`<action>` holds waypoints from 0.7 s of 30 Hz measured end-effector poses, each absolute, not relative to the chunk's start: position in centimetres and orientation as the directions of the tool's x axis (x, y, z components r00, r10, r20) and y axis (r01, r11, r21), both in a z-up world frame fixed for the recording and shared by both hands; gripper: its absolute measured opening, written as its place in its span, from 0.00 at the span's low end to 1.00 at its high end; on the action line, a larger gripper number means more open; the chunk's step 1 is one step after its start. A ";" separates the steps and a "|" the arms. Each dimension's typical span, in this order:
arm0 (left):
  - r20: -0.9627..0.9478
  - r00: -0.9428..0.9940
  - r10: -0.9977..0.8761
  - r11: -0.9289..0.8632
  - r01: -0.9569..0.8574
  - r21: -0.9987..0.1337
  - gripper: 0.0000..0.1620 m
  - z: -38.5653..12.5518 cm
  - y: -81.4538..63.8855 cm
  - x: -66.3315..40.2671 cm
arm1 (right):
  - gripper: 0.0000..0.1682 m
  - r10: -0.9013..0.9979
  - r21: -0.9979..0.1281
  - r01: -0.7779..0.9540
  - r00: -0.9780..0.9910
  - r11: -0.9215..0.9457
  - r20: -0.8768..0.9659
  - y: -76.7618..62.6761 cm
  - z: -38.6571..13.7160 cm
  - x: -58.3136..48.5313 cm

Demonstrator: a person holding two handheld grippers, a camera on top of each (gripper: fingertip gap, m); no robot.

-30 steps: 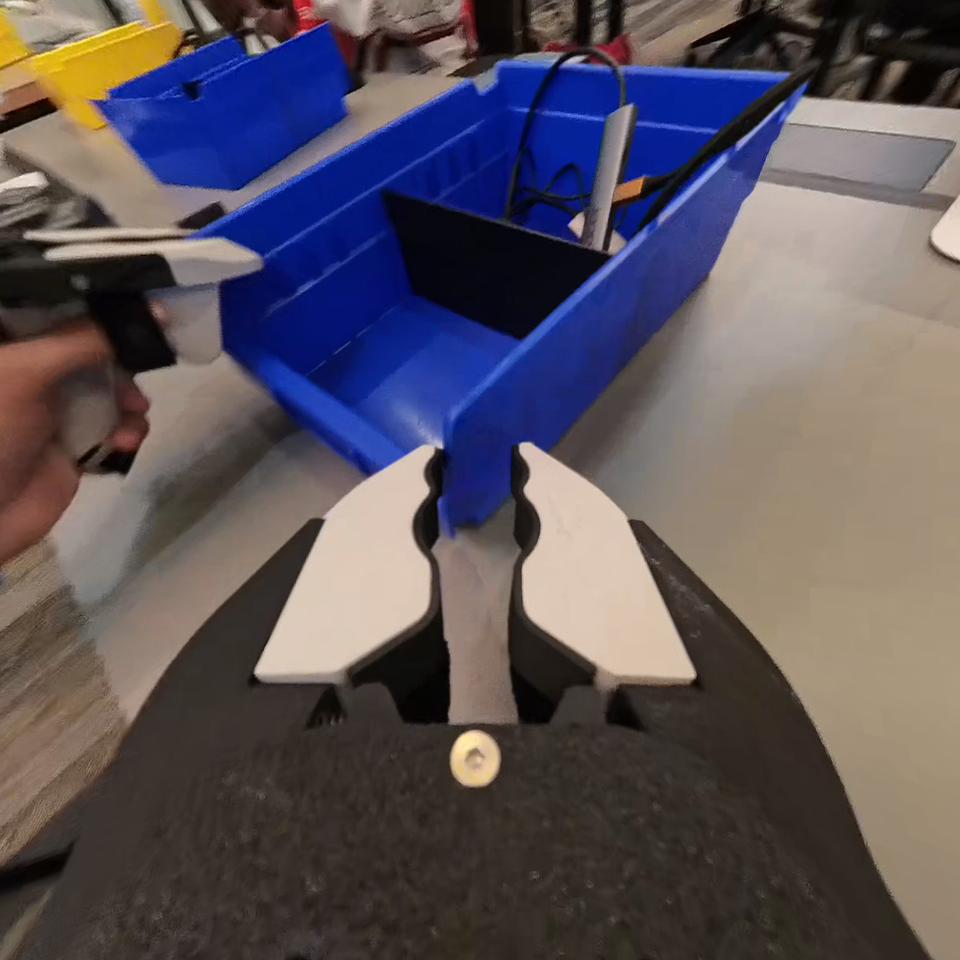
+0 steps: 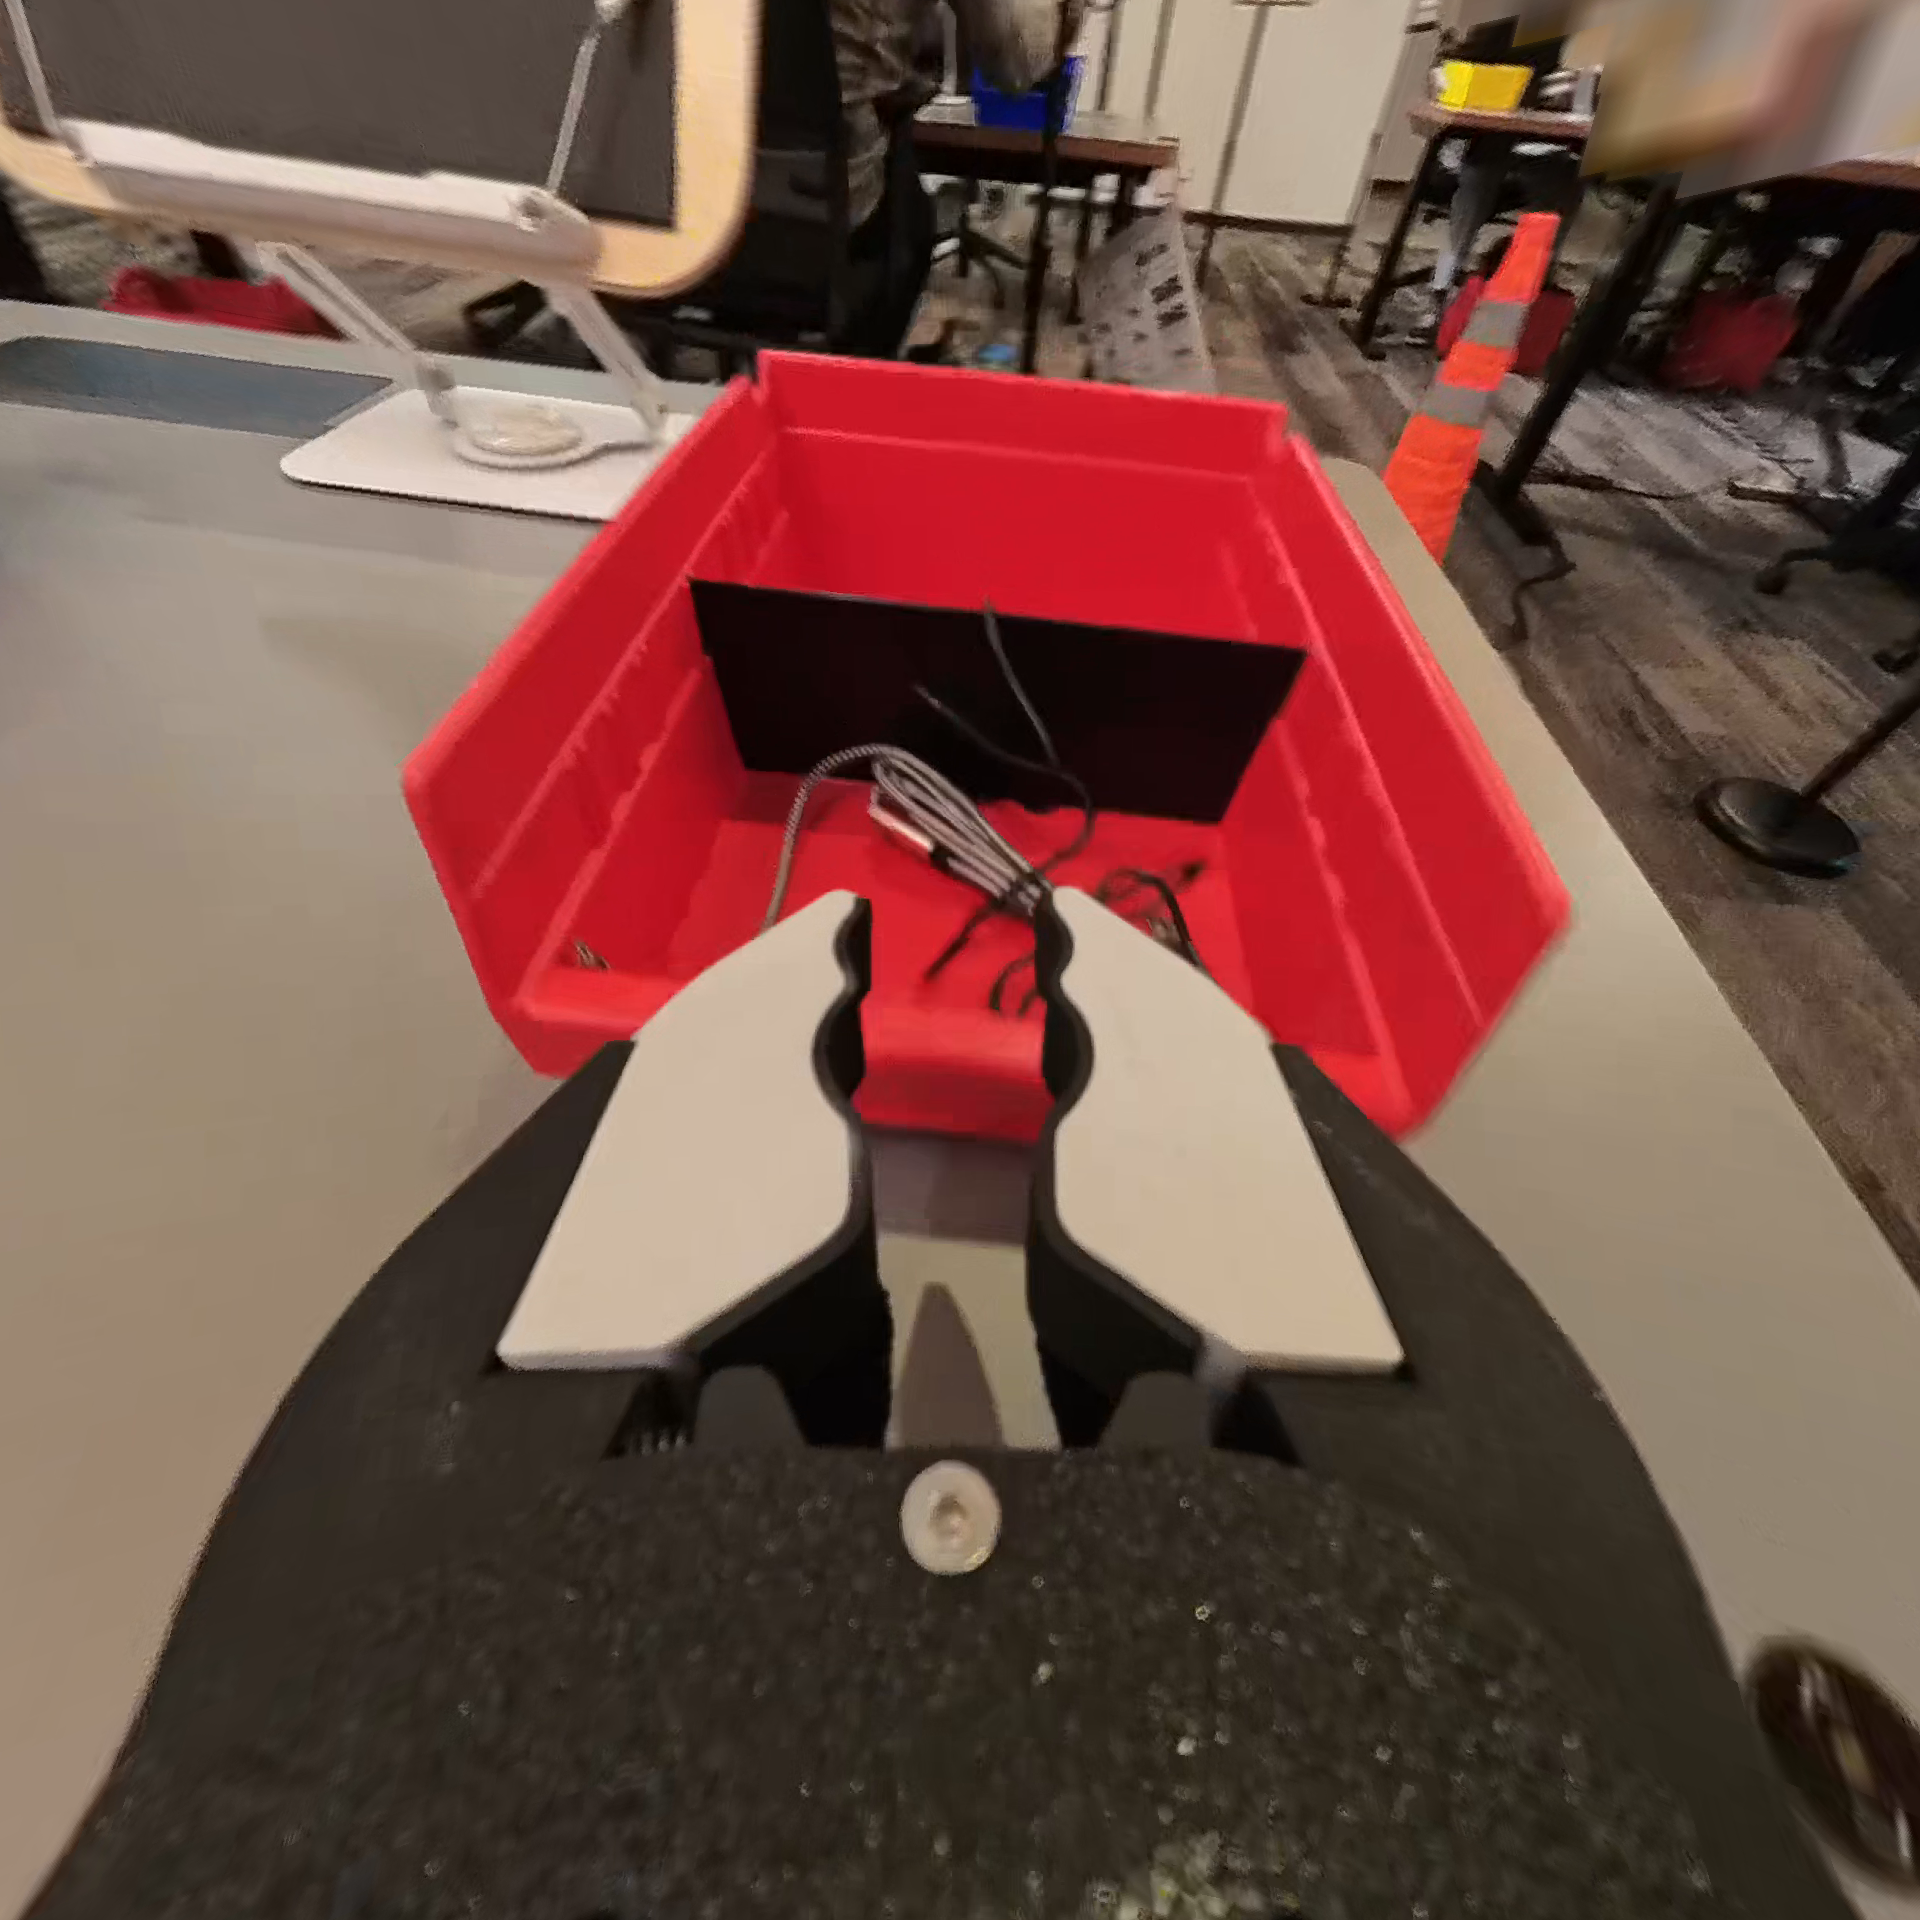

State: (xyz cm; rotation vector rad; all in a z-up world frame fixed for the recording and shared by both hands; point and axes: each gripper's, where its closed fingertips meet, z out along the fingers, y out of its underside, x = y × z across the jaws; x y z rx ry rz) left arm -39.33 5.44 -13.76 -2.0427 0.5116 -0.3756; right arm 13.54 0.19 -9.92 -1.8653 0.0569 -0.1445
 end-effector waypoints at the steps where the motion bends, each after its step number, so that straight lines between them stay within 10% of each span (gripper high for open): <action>1: 0.050 0.868 -0.494 -0.447 -0.204 -0.871 0.15 -13.7 5.5 -39.6 | 0.19 -0.070 -0.947 0.057 0.994 -0.317 0.083 1.6 -9.5 13.2; 12: 0.224 0.845 -0.485 -0.523 -0.076 -0.849 0.15 -13.9 5.8 -39.9 | 0.14 0.084 -0.708 0.194 0.979 -0.679 0.188 12.9 -13.5 16.9; 21: 0.251 0.844 -0.474 -0.546 -0.058 -0.836 0.15 -14.2 5.4 -40.2 | 0.01 0.161 -0.785 0.323 0.946 -0.529 0.281 8.8 -8.2 14.0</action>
